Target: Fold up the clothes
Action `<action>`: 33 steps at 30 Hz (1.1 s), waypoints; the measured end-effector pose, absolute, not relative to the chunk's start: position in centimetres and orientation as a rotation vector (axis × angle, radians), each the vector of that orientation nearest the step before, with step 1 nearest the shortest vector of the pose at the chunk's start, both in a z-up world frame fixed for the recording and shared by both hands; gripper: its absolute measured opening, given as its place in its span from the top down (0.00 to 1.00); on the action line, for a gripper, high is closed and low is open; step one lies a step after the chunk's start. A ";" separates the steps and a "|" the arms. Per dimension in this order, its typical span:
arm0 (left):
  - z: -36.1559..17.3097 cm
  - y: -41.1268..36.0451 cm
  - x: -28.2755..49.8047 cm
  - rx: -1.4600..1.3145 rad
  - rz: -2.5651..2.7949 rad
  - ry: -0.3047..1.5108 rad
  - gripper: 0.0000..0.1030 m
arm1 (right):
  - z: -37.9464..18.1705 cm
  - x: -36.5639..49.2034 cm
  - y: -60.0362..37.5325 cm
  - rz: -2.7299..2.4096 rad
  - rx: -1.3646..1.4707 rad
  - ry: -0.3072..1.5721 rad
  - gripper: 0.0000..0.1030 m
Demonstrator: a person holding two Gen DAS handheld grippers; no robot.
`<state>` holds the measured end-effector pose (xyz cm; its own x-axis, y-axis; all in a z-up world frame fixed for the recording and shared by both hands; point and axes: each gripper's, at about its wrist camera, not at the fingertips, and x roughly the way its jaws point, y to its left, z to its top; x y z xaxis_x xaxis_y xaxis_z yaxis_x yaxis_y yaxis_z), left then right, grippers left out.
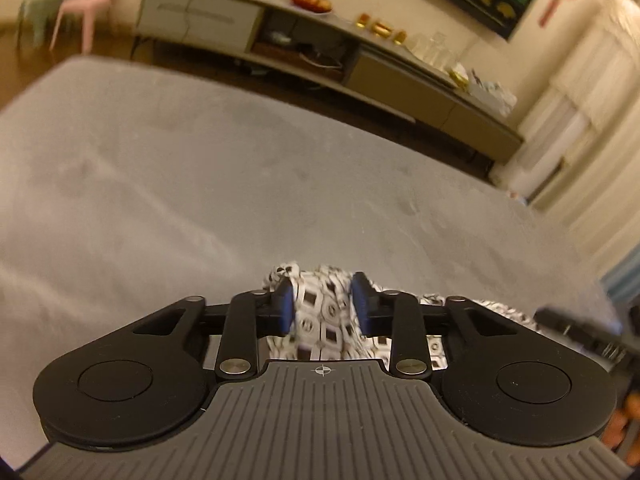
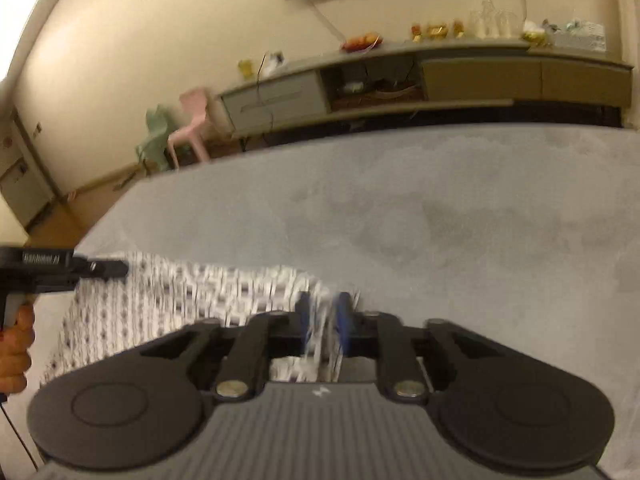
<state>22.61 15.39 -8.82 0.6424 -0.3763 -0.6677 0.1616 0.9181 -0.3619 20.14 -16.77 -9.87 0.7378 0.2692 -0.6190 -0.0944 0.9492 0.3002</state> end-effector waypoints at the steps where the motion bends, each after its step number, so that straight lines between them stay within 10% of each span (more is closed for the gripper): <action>1: -9.0 14.7 23.1 -0.254 -0.324 0.828 0.77 | -9.6 20.6 -16.7 0.188 0.257 0.706 0.52; 3: -9.9 13.3 24.2 -0.217 -0.348 0.856 0.76 | -10.2 22.2 -15.9 0.199 0.232 0.752 0.60; 5: -11.2 13.3 25.2 -0.245 -0.326 0.883 0.98 | -11.3 23.4 -15.0 0.214 0.203 0.799 0.98; 11: -12.2 15.7 25.9 -0.362 -0.251 0.901 1.00 | -12.6 24.3 -15.1 0.092 0.190 0.827 1.00; 17: -10.4 19.0 24.1 -0.369 -0.224 0.850 0.91 | -11.6 22.0 -15.3 0.058 0.088 0.788 0.99; 30: -11.6 18.7 16.2 -0.152 -0.333 0.816 0.85 | -12.7 15.8 -5.3 0.269 -0.133 0.754 0.49; 33: -9.9 19.2 13.9 -0.144 -0.340 0.751 0.89 | -12.1 14.9 -7.5 0.201 -0.044 0.782 0.59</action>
<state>13.92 19.19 -9.92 0.6794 -0.3530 -0.6433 0.2510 0.9356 -0.2483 14.90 -7.53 -12.06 0.6917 0.1640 -0.7033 -0.1963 0.9799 0.0354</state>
